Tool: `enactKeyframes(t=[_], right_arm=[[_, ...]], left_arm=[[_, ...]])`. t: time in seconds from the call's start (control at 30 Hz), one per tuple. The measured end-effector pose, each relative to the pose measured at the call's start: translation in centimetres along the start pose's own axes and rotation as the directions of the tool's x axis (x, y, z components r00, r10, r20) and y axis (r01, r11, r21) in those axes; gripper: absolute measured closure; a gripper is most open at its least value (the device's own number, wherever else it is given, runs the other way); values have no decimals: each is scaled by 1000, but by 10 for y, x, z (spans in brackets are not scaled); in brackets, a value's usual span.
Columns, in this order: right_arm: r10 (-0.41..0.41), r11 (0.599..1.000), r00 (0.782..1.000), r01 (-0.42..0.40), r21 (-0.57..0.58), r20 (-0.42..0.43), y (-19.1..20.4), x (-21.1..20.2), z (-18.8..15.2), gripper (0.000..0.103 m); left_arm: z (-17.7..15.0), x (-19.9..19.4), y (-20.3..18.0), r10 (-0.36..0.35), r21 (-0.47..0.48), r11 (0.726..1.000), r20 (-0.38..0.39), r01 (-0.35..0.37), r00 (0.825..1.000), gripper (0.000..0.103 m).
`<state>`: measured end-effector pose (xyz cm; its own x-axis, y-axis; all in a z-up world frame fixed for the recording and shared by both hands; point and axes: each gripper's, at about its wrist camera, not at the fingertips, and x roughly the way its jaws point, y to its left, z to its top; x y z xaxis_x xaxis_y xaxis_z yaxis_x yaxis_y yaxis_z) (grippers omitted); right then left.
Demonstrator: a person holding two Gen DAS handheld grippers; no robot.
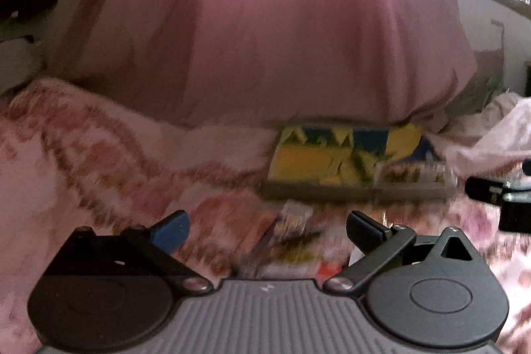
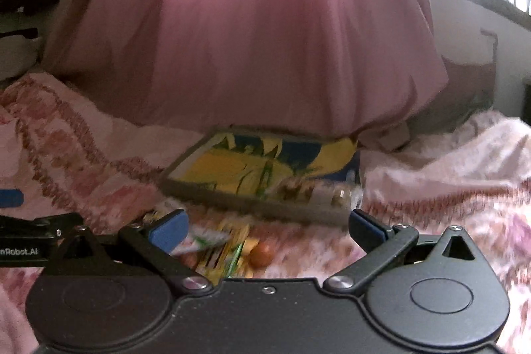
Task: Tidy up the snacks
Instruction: 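Lift both tools away from the tray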
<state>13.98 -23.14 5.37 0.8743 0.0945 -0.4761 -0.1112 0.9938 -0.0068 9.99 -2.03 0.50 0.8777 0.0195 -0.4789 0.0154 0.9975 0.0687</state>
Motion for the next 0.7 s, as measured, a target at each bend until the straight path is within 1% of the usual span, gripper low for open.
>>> enactKeyframes(t=[0.1,0.27,0.43,0.53,0.63,0.7], right_arm=[[20,1000,999,-19,11,-42,4,-6,-13,1],[42,999,995,-41,11,-90,16,-16,-28,1],[43,999,993,-40,27,-108,20,-24,-34,1],[48,998,990,-42,44,-136,20,-23,-37,1],[47,998,985,-40,44,-168,21,-19,-39,1],[45,999,984,-39,36,-174,23,-18,-40,1]], left_arm=[[-14,-15,11,10,-36,999,-37,-11,999,0],[-24,-33,23,8,-103,995,-46,-13,999,0],[-35,-42,26,14,-116,993,-78,-23,997,0],[-39,-46,28,1,-134,991,-89,-13,996,0],[-42,-46,27,-5,-124,992,-105,-8,994,0],[-42,-45,25,-6,-108,994,-113,-6,994,0]])
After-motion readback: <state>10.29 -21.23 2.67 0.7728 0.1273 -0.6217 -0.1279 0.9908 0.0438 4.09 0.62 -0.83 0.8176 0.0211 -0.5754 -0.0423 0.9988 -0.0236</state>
